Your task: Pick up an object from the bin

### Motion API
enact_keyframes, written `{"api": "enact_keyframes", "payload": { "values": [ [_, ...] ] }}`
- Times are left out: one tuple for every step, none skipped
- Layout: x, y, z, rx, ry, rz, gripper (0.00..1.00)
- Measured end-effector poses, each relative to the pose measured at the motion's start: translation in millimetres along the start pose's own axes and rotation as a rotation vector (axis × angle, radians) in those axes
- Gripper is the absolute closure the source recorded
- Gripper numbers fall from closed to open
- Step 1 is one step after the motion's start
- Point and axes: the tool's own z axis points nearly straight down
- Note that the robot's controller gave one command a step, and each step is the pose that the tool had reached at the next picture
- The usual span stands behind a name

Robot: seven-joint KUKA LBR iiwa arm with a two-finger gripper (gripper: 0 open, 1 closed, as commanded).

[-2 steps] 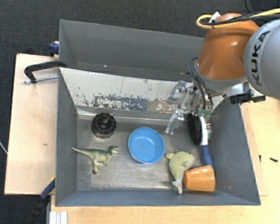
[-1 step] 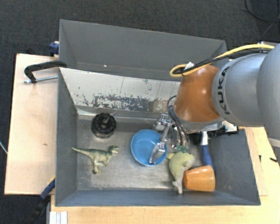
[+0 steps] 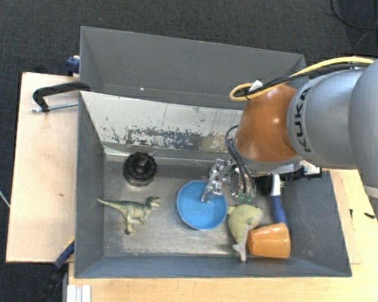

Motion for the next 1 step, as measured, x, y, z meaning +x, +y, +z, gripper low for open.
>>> {"api": "enact_keyframes", "payload": {
  "values": [
    [-13.7, -13.5, -154.3, 0.005, 0.006, 0.034, 1.0]
  ]
}}
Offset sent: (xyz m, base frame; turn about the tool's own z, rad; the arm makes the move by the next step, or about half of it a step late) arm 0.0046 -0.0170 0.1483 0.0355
